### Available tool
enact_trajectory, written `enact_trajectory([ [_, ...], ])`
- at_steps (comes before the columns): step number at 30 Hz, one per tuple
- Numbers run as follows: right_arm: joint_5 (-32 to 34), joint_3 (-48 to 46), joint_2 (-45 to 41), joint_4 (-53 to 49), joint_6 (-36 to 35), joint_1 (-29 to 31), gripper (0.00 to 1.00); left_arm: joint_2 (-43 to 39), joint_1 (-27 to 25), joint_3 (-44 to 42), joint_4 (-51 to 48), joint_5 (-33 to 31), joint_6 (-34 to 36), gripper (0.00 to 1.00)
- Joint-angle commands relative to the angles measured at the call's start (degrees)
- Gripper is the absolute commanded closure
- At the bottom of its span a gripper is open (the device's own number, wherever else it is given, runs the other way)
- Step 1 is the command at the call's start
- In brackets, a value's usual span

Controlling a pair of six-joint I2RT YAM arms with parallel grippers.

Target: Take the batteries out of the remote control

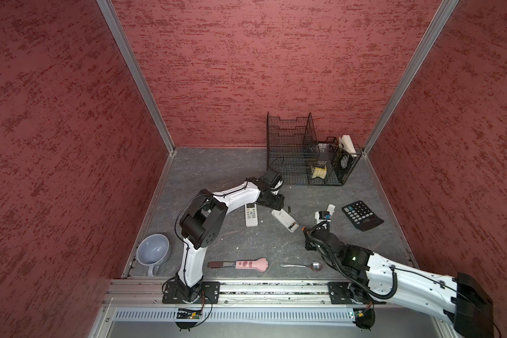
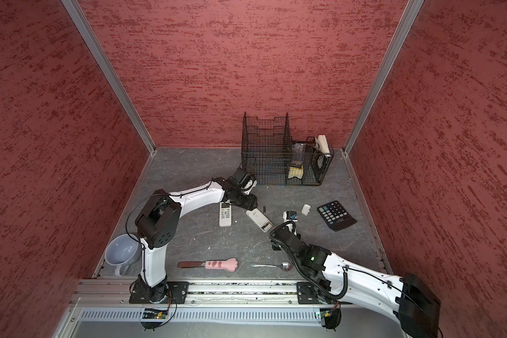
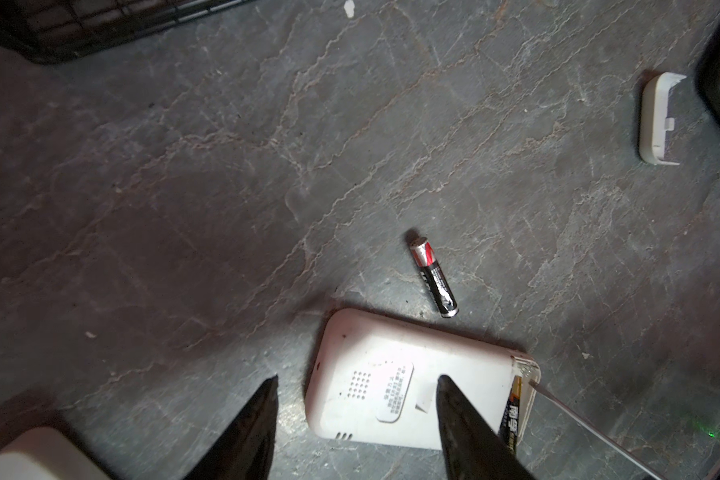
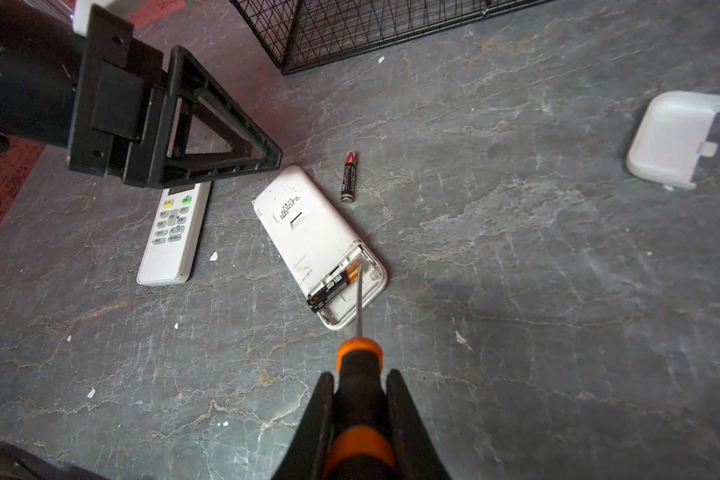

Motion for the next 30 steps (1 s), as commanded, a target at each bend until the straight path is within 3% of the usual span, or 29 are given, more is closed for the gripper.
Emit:
enact_trajectory([
  [1,-0.88,-0.55,0.28,2.43,-0.13,-0.29,1.00,0.80,-0.13,-0.98,0.92,0.79,0.74,0.40],
  [21,-4.37,-1.11,1.41,2.75,0.41,-0.39,1.00,1.06,-1.45,-1.83,1.02,-0.90,-0.25,0.42],
  [30,-7.57,0.53,0.45,-2.56,0.33,-0.37,1.00,0.80,-1.63,-3.35,1.93,-2.63,-2.59,0.44],
])
